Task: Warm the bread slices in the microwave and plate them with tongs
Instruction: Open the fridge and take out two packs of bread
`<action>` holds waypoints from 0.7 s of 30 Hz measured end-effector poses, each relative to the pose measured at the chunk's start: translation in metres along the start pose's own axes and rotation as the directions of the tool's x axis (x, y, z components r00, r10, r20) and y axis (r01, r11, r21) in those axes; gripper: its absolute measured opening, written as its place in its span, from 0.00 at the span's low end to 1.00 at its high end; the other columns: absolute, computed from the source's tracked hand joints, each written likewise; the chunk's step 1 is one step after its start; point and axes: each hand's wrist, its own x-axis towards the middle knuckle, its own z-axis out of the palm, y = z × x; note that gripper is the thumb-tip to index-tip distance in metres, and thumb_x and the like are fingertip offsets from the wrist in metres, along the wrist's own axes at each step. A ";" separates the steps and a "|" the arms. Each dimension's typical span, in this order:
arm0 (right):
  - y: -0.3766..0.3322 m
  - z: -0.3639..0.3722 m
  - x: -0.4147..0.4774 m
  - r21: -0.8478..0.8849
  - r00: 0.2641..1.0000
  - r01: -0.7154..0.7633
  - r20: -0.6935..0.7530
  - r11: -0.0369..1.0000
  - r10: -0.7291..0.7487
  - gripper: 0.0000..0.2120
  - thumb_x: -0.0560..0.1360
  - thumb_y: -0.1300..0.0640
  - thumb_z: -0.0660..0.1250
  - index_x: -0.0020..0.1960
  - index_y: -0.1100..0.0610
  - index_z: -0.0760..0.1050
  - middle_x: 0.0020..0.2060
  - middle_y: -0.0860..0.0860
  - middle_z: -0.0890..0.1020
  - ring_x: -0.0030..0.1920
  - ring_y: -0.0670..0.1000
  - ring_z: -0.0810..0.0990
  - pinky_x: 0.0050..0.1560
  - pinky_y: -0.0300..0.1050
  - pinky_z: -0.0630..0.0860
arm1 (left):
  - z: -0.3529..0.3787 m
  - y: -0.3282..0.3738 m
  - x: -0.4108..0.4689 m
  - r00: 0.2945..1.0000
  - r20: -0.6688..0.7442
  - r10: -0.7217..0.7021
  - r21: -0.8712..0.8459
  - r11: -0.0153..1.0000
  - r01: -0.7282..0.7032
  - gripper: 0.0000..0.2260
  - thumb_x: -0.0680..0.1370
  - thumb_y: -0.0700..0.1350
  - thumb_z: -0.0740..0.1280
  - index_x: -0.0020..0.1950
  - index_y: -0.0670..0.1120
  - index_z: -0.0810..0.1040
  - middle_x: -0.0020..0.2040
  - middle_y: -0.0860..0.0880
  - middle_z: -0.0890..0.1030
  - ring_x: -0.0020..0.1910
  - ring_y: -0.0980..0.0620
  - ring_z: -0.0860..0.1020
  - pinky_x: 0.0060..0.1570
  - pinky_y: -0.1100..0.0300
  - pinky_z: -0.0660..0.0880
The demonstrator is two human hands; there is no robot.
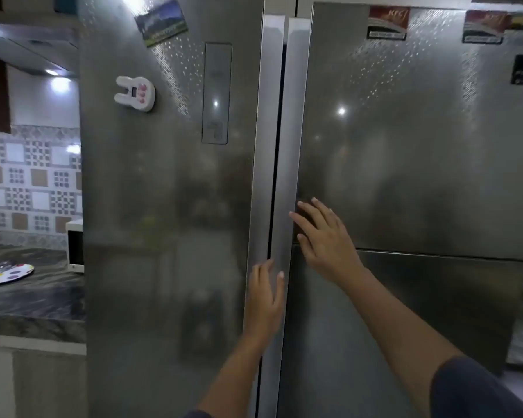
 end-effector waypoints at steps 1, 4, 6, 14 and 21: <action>-0.002 0.009 0.001 -0.062 0.999 0.039 0.028 0.997 -0.037 0.22 0.75 0.51 0.53 0.67 0.53 0.71 0.69 0.53 0.70 0.72 0.57 0.62 0.70 0.58 0.61 | 0.006 -0.005 -0.006 0.998 0.007 -0.061 -0.063 0.996 0.061 0.18 0.80 0.56 0.54 0.67 0.50 0.66 0.61 0.54 0.70 0.62 0.57 0.71 0.63 0.58 0.70; -0.001 0.031 0.000 -0.228 0.992 0.112 0.077 0.967 -0.096 0.20 0.73 0.51 0.55 0.61 0.52 0.77 0.69 0.53 0.71 0.72 0.59 0.63 0.68 0.62 0.64 | 0.030 -0.028 -0.024 0.972 0.091 -0.219 -0.174 0.957 0.231 0.16 0.81 0.53 0.54 0.67 0.50 0.66 0.61 0.55 0.71 0.62 0.58 0.71 0.63 0.62 0.67; 0.004 0.045 -0.003 -0.279 0.990 0.142 0.064 0.950 -0.129 0.19 0.73 0.50 0.56 0.59 0.52 0.78 0.71 0.52 0.69 0.73 0.59 0.58 0.70 0.62 0.58 | 0.042 -0.039 -0.029 0.963 0.121 -0.239 -0.241 0.934 0.262 0.14 0.81 0.52 0.53 0.63 0.49 0.69 0.56 0.56 0.74 0.56 0.66 0.71 0.58 0.70 0.67; -0.003 0.056 -0.008 -0.311 0.995 0.092 0.006 0.946 -0.095 0.14 0.75 0.53 0.58 0.53 0.57 0.77 0.67 0.54 0.73 0.74 0.64 0.57 0.72 0.60 0.54 | 0.064 -0.064 -0.036 0.946 0.114 -0.305 -0.310 0.893 0.325 0.14 0.82 0.46 0.55 0.35 0.50 0.65 0.32 0.54 0.66 0.30 0.61 0.67 0.32 0.70 0.64; -0.027 0.046 -0.003 -0.300 0.985 -0.067 0.129 0.952 0.110 0.15 0.76 0.59 0.56 0.60 0.59 0.73 0.73 0.52 0.63 0.76 0.62 0.42 0.74 0.57 0.46 | 0.049 -0.053 -0.030 0.888 0.255 -0.382 -0.183 0.883 0.432 0.16 0.82 0.51 0.54 0.36 0.48 0.64 0.32 0.52 0.65 0.31 0.57 0.64 0.29 0.68 0.63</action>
